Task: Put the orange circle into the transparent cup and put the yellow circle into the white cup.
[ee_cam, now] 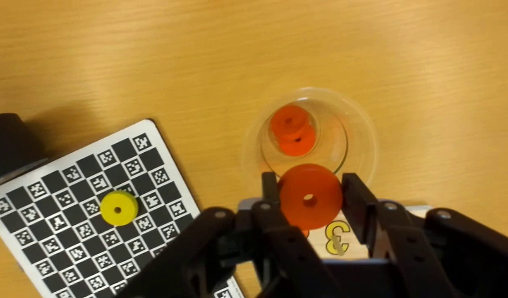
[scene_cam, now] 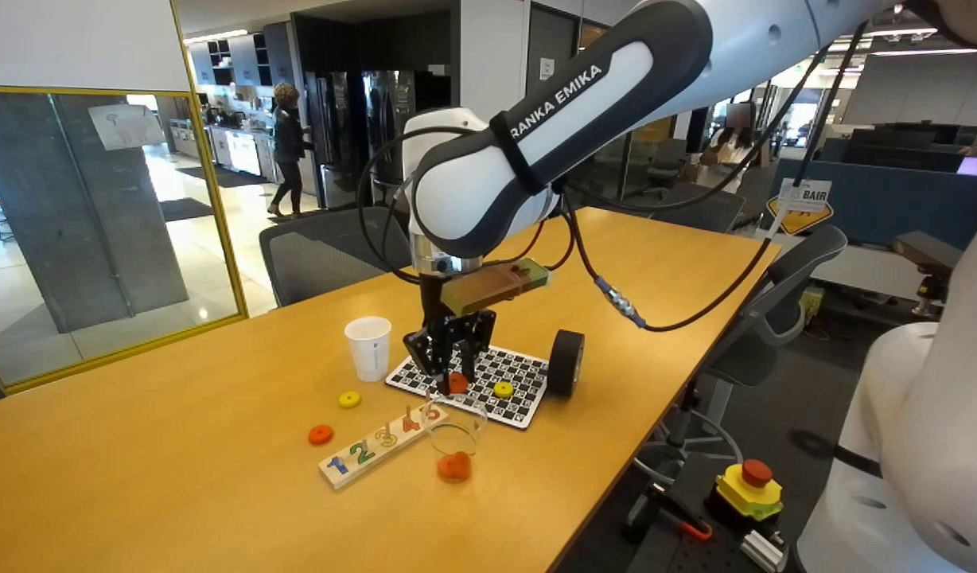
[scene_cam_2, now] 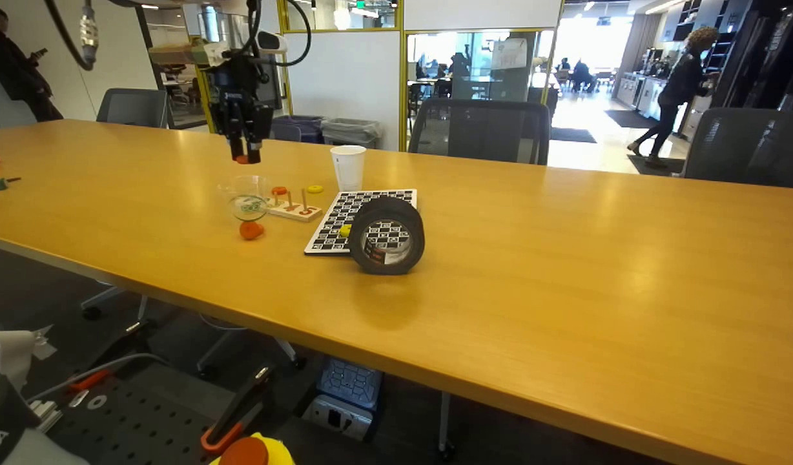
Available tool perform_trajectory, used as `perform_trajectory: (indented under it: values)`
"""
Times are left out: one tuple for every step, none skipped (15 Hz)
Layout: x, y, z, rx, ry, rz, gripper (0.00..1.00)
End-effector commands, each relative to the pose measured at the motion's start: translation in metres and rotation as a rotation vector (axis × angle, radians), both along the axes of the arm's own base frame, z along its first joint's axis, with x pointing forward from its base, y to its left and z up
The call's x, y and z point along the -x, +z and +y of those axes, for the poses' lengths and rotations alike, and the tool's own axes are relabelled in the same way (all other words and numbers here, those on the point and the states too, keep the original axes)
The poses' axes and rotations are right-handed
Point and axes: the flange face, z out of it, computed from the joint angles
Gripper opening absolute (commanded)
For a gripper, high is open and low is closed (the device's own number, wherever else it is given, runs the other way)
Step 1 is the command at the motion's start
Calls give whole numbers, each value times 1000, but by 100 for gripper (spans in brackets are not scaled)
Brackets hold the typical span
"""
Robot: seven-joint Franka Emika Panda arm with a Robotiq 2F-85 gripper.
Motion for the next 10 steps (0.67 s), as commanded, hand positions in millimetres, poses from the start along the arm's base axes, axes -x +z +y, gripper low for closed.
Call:
perform_trajectory:
  values:
    - [12, 3, 4, -62, 95, 31, 19]
    - [12, 0, 4, -69, 106, 41, 19]
    - [12, -3, 4, -80, 121, 51, 19]
    - [12, -6, 3, -83, 127, 60, 19]
    - [12, -9, 2, -87, 134, 69, 19]
    - [12, -11, 2, -89, 135, 74, 19]
    - [12, -12, 1, -91, 138, 80, 19]
    - [11, -14, 0, -91, 140, 82, 19]
    - [10, -15, -1, -92, 138, 82, 19]
    - [9, -16, -1, -94, 140, 83, 19]
